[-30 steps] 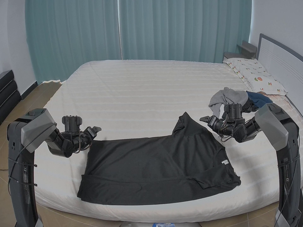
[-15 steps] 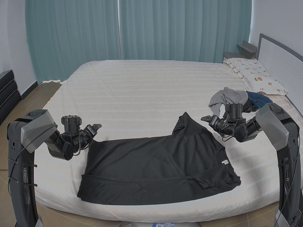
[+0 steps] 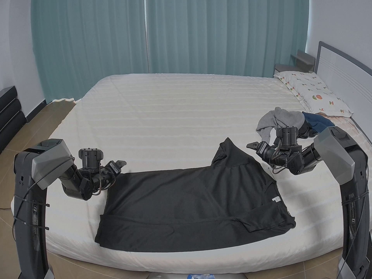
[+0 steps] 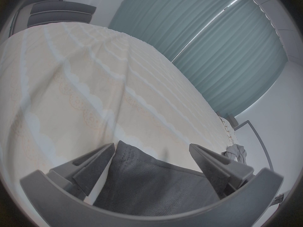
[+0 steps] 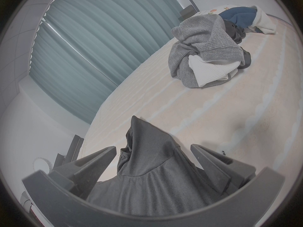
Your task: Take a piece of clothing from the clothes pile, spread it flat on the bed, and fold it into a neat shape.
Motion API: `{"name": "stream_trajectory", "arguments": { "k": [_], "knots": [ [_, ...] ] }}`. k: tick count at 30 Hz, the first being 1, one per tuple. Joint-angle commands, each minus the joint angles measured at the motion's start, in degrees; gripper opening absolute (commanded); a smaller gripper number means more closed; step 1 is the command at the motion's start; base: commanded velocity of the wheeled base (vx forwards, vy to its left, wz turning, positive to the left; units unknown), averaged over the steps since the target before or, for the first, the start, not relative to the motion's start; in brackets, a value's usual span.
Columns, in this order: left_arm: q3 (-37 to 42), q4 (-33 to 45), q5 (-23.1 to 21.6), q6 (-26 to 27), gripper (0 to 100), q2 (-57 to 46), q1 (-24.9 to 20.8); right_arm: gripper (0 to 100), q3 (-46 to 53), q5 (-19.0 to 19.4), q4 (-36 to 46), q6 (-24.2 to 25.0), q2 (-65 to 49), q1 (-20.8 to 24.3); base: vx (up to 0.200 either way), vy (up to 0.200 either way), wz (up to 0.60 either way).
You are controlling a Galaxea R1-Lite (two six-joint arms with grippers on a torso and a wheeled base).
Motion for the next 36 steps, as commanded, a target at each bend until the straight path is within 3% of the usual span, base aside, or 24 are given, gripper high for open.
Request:
{"name": "stream_trajectory", "arguments": {
  "k": [1,10,11,18,25,36],
  "knots": [
    [0.20,0.13,0.05,0.06,100,0.35,0.08,100,0.07,0.13,-0.02,0.05,-0.38,-0.01,0.000,0.000,0.00],
    [-0.15,0.13,0.14,-0.03,100,0.43,0.35,100,0.07,0.04,-0.02,0.49,-0.38,-0.01,0.000,0.000,0.00],
    [-0.15,0.13,0.22,-0.03,0,0.43,0.43,100,0.07,0.04,-0.02,0.49,-0.38,-0.01,0.000,0.000,0.00],
    [0.20,0.13,0.40,-0.03,0,0.35,1.05,100,-0.01,0.04,0.06,0.40,-0.29,-0.01,0.000,0.000,0.00],
    [0.29,-0.66,5.59,-0.38,0,-0.09,1.40,100,-0.19,0.04,0.77,-0.21,-0.47,-0.19,0.000,0.000,0.00],
    [0.64,-1.01,6.38,-3.55,0,-2.20,0.96,100,-1.86,4.43,7.10,-3.90,-3.19,-0.72,0.000,0.000,0.00]
  ]
}}
